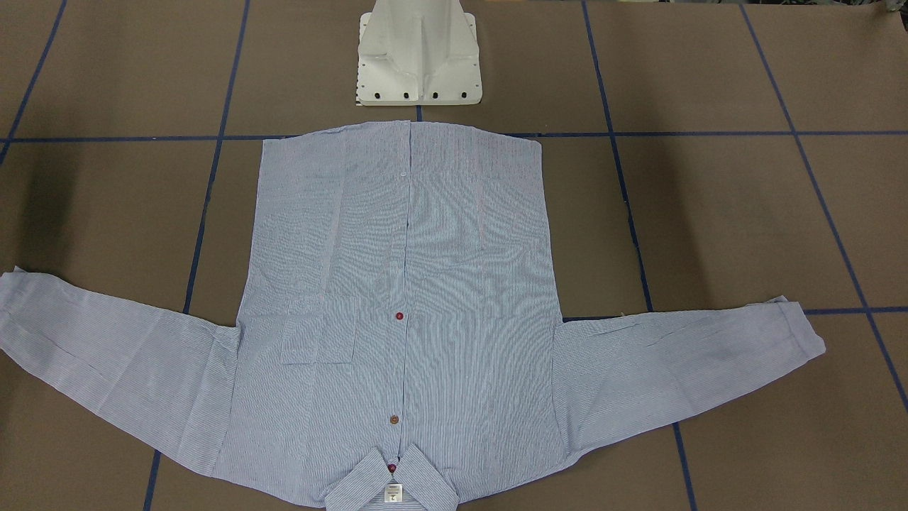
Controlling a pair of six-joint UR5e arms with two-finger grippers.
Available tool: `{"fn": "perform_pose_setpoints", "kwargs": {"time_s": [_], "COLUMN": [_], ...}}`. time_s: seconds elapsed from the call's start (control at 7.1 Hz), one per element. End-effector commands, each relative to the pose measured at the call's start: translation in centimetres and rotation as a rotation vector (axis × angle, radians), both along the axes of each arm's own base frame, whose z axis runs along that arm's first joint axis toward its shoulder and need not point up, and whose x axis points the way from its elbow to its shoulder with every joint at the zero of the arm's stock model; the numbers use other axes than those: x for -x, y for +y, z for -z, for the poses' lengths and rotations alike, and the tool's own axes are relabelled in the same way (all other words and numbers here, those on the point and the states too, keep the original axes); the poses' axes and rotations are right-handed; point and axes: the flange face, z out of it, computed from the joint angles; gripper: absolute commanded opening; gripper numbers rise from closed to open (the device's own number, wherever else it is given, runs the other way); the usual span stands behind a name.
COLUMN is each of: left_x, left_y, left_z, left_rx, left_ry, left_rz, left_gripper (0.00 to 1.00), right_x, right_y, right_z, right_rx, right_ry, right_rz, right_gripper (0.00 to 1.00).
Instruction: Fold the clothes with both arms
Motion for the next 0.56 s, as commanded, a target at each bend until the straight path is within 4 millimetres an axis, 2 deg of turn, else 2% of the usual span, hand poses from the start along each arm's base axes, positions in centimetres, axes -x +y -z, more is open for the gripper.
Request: {"fn": "perform_pose_setpoints", "kwargs": {"time_s": [0.0,0.14,0.42], "left_x": [-1.3,-1.5,-1.4], "left_y": [0.0,0.3,0.7], "left_z": [0.3,0.3,0.0], "left_rx": [0.014,0.012,0.008], "left_ry": [0.063,0.082,0.08], "left_rz": [-0.017,-0.028,-0.027], "left_gripper": [1.0,1.0,1.0], "right_x": [-0.6,-0.1,2.4], "right_y": [2.2,2.3,2.0], "right_z": [-4.4,-4.7,-4.0], "right_rx": [-0.048,-0.046,-0.035], "right_ry": [-0.008,0.007,0.006], "right_rz": [-0.014,-0.009,0.022], "right_gripper": [1.0,1.0,1.0]}}
